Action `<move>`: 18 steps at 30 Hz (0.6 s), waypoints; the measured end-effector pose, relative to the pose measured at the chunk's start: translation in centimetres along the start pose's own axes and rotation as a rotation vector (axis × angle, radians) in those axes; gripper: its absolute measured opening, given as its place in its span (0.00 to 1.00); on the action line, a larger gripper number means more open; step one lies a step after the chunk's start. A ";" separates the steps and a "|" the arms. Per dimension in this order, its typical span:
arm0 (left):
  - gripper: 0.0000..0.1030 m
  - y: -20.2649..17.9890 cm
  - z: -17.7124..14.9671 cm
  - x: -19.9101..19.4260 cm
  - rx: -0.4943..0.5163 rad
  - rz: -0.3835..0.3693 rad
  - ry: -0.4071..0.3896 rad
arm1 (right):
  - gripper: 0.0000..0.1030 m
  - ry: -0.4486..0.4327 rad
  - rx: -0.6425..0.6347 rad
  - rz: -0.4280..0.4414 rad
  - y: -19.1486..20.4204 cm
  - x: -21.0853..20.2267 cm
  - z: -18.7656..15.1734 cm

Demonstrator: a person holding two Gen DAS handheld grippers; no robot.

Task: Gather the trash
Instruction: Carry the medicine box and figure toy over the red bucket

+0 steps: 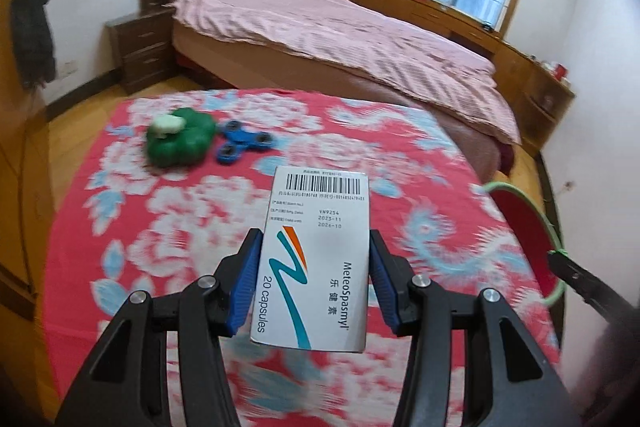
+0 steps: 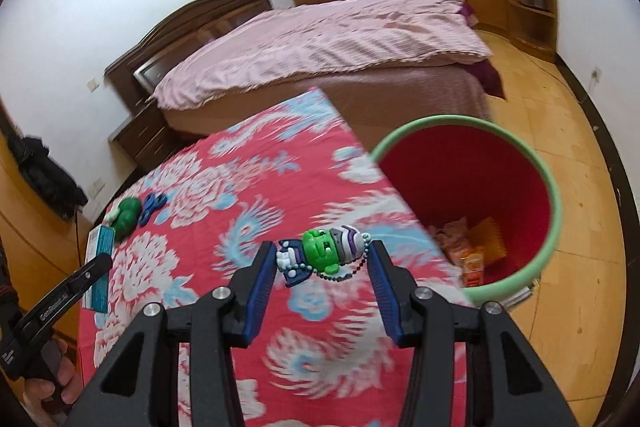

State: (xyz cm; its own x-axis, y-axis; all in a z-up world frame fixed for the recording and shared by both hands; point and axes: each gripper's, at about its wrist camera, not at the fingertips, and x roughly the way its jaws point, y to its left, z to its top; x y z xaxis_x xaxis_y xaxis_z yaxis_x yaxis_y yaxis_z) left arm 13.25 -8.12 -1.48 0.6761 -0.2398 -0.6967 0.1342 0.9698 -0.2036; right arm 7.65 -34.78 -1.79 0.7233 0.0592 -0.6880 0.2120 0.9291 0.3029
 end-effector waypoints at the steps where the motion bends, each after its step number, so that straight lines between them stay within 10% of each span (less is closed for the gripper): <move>1: 0.51 -0.9 0.1 0.0 0.008 -0.026 0.012 | 0.48 -0.005 0.012 -0.003 -0.7 -0.2 0.1; 18: 0.51 -14.3 1.6 2.3 0.194 -0.199 0.087 | 0.49 -0.015 0.142 -0.073 -10.9 0.7 2.3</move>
State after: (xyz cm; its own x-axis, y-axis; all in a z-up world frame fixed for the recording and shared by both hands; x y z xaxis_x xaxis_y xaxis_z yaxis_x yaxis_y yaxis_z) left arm 14.07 -22.48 0.96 0.5590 -0.4208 -0.7145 0.3997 0.8917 -0.2125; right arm 7.42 -45.70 -4.05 0.7121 -0.0136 -0.7019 0.3550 0.8695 0.3433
